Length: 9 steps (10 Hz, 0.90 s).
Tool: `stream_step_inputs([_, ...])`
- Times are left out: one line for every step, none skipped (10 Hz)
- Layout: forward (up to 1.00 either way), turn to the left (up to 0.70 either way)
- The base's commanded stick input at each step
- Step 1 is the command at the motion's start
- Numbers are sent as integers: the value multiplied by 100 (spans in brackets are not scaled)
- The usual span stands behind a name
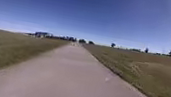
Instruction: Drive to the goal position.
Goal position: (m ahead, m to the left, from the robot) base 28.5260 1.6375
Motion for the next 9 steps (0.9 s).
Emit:
stream_step_inputs([100,13])
stream_step_inputs([100,25])
stream_step_inputs([100,32])
stream_step_inputs([100,38])
stream_step_inputs([100,28])
stream_step_inputs([100,9])
stream_step_inputs([100,0])
stream_step_inputs([100,0])
stream_step_inputs([100,0])
